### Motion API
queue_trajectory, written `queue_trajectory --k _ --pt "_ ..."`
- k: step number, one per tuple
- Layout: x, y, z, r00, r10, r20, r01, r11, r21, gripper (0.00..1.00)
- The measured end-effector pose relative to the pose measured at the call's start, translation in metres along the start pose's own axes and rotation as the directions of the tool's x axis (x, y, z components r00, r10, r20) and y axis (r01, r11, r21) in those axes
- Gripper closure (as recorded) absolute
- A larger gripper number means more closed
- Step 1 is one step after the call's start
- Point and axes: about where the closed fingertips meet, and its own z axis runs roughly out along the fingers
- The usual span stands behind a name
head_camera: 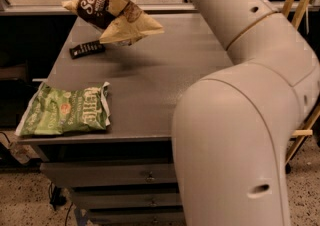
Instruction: Move brown chip bag near rxbar chocolate
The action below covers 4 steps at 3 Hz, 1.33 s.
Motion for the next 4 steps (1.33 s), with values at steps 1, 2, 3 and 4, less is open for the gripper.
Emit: queue_trajectory --k 1,2,3,4 --pt "0.000 -0.003 0.016 0.999 0.036 0.000 -0.036 0.9990 -0.028 1.00" --pt "-0.001 -0.002 0.020 0.999 0.035 -0.001 -0.035 0.9989 -0.031 0.81" --pt "-0.001 -0.001 0.023 0.999 0.034 -0.003 -0.034 0.9988 -0.035 0.58" --pt "-0.001 0.001 0.029 0.999 0.033 -0.007 -0.033 0.9986 -0.042 0.27"
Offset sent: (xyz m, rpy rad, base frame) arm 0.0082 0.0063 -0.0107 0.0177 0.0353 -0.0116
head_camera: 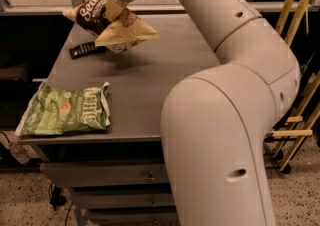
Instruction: Move brown chip bag near rxbar chocolate
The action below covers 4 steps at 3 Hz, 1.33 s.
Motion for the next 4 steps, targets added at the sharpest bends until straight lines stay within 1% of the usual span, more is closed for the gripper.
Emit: queue_trajectory --k 1,2,3,4 --pt "0.000 0.001 0.003 1.000 -0.001 -0.002 0.001 1.0000 -0.004 0.04" --pt "0.000 0.002 0.006 1.000 -0.001 -0.004 0.001 1.0000 -0.007 0.00" --pt "0.006 0.009 -0.005 1.000 -0.029 -0.005 0.029 0.9990 -0.033 0.00" --pt "0.027 0.014 -0.034 1.000 -0.019 0.005 0.019 0.9994 -0.028 0.00"
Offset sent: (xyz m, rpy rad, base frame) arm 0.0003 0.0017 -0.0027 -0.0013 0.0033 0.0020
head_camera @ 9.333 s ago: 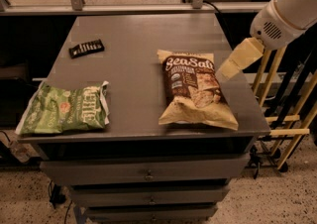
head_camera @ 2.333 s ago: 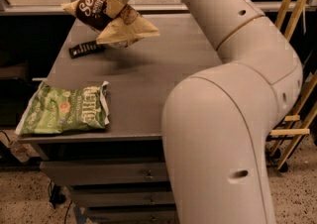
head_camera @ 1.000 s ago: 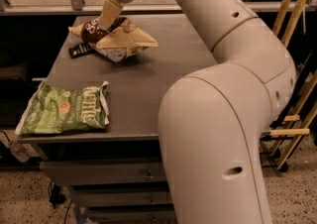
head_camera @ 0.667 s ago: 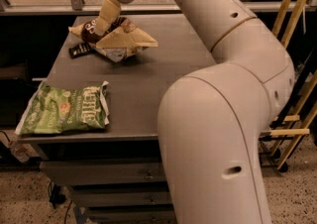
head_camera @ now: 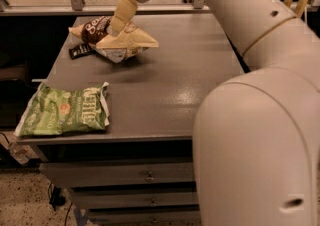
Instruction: Move brown chip bag near rxbar chocolate
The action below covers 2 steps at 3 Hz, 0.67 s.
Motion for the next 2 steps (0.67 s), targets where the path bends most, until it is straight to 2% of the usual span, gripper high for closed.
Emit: queue_trajectory --k 1,2 --pt "0.049 0.015 -0.023 0.999 0.041 -0.010 -0.041 0.9992 0.005 0.00" --pt "0.099 0.030 -0.044 0.993 0.120 -0.005 -0.120 0.9921 0.037 0.00"
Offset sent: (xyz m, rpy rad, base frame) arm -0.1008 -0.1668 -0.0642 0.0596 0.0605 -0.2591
